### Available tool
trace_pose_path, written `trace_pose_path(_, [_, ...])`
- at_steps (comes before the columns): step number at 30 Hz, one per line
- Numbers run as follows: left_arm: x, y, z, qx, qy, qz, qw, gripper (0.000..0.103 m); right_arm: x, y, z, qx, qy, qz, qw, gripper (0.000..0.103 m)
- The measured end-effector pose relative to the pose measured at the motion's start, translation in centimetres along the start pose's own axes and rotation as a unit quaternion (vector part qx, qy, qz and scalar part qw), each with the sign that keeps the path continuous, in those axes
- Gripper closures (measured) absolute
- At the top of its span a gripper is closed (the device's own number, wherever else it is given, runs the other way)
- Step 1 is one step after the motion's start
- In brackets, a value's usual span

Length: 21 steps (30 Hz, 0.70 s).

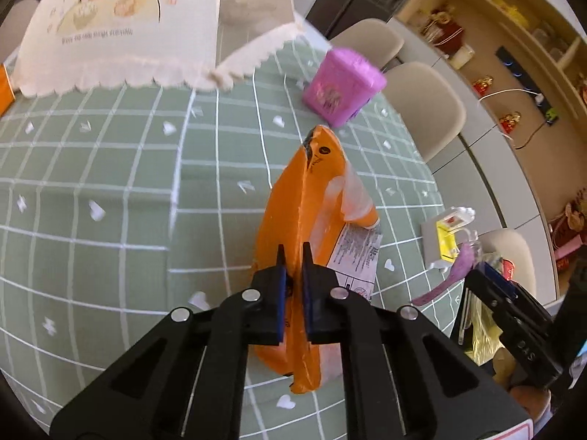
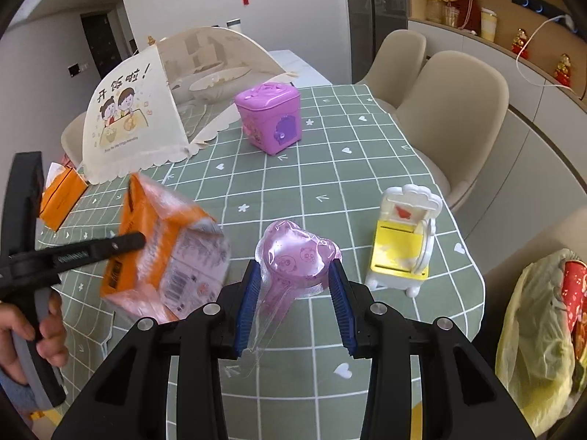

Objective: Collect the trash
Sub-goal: 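Grasp the orange snack bag with the left gripper while right holds the pink candy, then carry the orange snack bag and pink candy over the yellow trash bag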

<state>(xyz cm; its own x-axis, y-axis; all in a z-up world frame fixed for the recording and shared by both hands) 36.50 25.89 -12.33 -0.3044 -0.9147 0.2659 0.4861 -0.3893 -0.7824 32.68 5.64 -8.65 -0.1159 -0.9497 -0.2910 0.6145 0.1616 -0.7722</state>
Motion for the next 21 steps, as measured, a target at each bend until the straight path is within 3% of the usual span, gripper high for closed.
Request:
trace_pose_path(12, [2.0,-3.9,1.1,0.040,0.029,0.016,0.9987,0.097,-0.1,-3.5,0.2,0.029,-0.021,0.025,0.999,0.066])
trace_pose_path(21, [9.4,-8.8,2.5,0.109,0.030,0.033,0.9930,0.097,3.4,-10.0,2.1,0.077,-0.045,0.075,0.993,0.066])
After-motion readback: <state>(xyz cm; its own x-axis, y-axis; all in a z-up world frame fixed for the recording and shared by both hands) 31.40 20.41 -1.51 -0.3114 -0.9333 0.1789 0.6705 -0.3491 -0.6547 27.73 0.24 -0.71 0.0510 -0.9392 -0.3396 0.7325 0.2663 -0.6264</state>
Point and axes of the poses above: each gripper's, at about its wrist camera, not at the fingertips, and y roughly the way its jaws point, x to its right, z to its top, the point moved 9 cm from there along y, roughly the way its jaws point, and after that the axes turned 14 degrees about y, right-handed, at the moved point
